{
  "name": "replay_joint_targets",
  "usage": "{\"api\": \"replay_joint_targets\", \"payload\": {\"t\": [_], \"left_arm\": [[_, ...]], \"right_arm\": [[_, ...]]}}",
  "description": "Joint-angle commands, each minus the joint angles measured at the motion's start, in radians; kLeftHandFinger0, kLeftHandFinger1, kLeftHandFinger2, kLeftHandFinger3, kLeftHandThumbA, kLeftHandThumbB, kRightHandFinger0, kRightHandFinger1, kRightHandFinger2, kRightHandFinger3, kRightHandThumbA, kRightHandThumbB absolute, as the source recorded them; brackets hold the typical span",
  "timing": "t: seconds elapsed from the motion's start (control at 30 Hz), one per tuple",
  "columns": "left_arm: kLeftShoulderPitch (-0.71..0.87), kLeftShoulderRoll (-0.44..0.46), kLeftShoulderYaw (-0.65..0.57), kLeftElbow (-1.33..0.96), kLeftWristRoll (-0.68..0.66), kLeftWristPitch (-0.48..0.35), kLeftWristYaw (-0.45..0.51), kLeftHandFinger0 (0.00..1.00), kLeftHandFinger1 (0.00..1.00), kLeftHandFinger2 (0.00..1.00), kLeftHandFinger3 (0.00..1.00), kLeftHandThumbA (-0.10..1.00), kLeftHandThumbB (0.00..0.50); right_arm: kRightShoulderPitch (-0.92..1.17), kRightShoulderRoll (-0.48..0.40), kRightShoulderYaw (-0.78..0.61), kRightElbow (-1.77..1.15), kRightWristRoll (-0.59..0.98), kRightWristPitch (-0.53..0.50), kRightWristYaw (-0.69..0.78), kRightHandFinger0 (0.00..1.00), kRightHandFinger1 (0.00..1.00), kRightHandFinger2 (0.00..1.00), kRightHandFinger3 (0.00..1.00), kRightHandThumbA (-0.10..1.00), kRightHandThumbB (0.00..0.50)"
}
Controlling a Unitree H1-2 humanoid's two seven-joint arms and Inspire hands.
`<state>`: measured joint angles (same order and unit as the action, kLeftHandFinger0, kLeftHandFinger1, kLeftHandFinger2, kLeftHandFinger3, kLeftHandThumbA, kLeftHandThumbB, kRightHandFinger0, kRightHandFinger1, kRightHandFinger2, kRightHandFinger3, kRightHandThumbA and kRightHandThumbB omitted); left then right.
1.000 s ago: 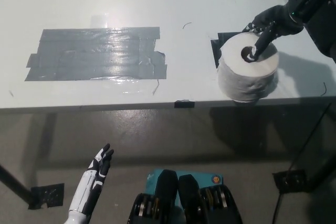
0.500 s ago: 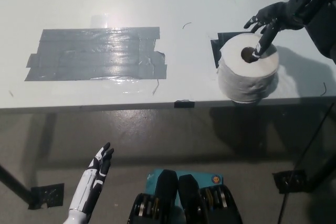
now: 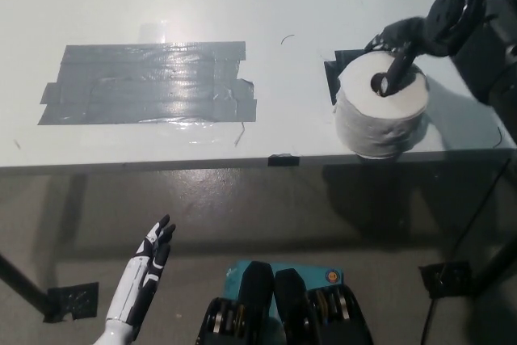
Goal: A toilet paper roll is kept on the black spot on the desk infront of the robot and the robot inserts its right thumb into the hole in the centre to grab the roll. Then it passes the roll to a person.
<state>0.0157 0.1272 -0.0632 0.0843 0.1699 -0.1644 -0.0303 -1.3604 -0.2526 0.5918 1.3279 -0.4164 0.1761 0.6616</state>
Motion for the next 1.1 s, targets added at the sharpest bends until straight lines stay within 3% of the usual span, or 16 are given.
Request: {"api": "replay_joint_targets", "payload": {"t": [0.0,0.13,0.23,0.3,0.37,0.43,0.47,0.5,0.53,0.57,0.63,0.67,0.7,0.8,0.83,1.07], "left_arm": [[-0.026,0.014,-0.002,-0.037,0.006,-0.032,-0.004,1.00,1.00,1.00,1.00,1.00,0.146],[-0.036,0.016,-0.003,-0.036,0.008,-0.029,-0.004,1.00,1.00,1.00,1.00,1.00,0.142],[-0.041,0.018,-0.002,-0.041,0.010,-0.026,-0.005,1.00,1.00,1.00,1.00,1.00,0.143],[-0.045,0.018,-0.004,-0.036,0.006,-0.034,-0.007,1.00,1.00,1.00,1.00,1.00,0.138],[-0.047,0.018,-0.004,-0.036,0.006,-0.032,-0.006,1.00,1.00,1.00,1.00,1.00,0.140],[-0.051,0.016,-0.005,-0.038,0.003,-0.024,-0.009,1.00,1.00,1.00,1.00,1.00,0.138],[-0.051,0.015,-0.004,-0.038,0.002,-0.025,-0.009,1.00,1.00,1.00,1.00,1.00,0.138],[-0.052,0.016,-0.004,-0.037,0.002,-0.027,-0.009,1.00,1.00,1.00,1.00,1.00,0.138],[-0.055,0.017,-0.004,-0.034,0.003,-0.031,-0.009,1.00,1.00,1.00,1.00,1.00,0.137],[-0.057,0.018,-0.005,-0.033,0.006,-0.032,-0.008,1.00,1.00,1.00,1.00,1.00,0.137],[-0.059,0.019,-0.005,-0.031,0.007,-0.034,-0.007,1.00,1.00,1.00,1.00,1.00,0.137],[-0.059,0.018,-0.005,-0.032,0.006,-0.034,-0.007,1.00,1.00,1.00,1.00,1.00,0.131],[-0.059,0.018,-0.005,-0.032,0.005,-0.035,-0.008,1.00,1.00,1.00,1.00,1.00,0.124],[-0.057,0.018,-0.006,-0.036,0.008,-0.037,-0.007,1.00,1.00,1.00,1.00,1.00,0.115],[-0.069,0.023,-0.002,-0.033,0.004,-0.036,-0.009,1.00,1.00,1.00,1.00,1.00,0.117],[-0.063,0.017,-0.002,-0.030,0.005,-0.033,-0.005,1.00,1.00,1.00,1.00,1.00,0.099]], "right_arm": [[-0.029,0.010,-0.013,-0.003,-0.019,-0.049,-0.056,1.00,1.00,1.00,1.00,1.00,0.347],[-0.026,0.025,-0.008,0.001,-0.030,-0.044,-0.055,1.00,1.00,1.00,1.00,1.00,0.353],[-0.023,0.035,0.011,0.004,-0.053,-0.049,-0.063,1.00,1.00,1.00,1.00,0.96,0.305],[-0.020,0.040,0.019,0.011,-0.066,-0.033,-0.069,1.00,1.00,1.00,1.00,0.78,0.296],[-0.015,0.043,0.035,0.015,-0.086,-0.036,-0.083,1.00,1.00,1.00,1.00,0.72,0.294],[-0.003,0.050,0.044,0.021,-0.101,0.006,-0.122,1.00,1.00,1.00,1.00,0.48,0.300],[0.005,0.050,0.040,0.020,-0.098,0.003,-0.140,0.88,0.82,0.91,1.00,0.20,0.230],[0.017,0.048,0.034,0.016,-0.095,-0.003,-0.165,0.61,0.67,0.78,0.89,0.12,0.220],[0.052,0.039,0.024,0.000,-0.100,-0.029,-0.266,0.06,0.20,0.39,0.66,-0.08,0.212],[0.070,0.034,0.012,-0.009,-0.096,-0.036,-0.313,0.00,0.32,0.52,0.50,-0.10,0.200],[0.103,0.028,-0.041,-0.020,-0.056,-0.043,-0.386,0.07,0.52,0.79,0.44,-0.10,0.174],[0.118,0.025,-0.073,-0.022,-0.033,-0.052,-0.411,0.17,0.74,1.00,0.59,-0.10,0.167],[0.131,0.020,-0.100,-0.023,-0.015,-0.065,-0.430,0.23,0.84,1.00,0.80,-0.10,0.167],[0.170,0.004,-0.194,-0.020,0.050,-0.117,-0.481,0.19,0.71,1.00,0.91,-0.10,0.200],[0.188,-0.001,-0.332,-0.015,0.171,-0.124,-0.505,0.16,0.63,0.92,0.86,-0.10,0.208],[0.317,-0.006,-0.821,-0.007,0.518,-0.132,-0.476,0.00,0.52,0.96,1.00,-0.10,0.192]]}}
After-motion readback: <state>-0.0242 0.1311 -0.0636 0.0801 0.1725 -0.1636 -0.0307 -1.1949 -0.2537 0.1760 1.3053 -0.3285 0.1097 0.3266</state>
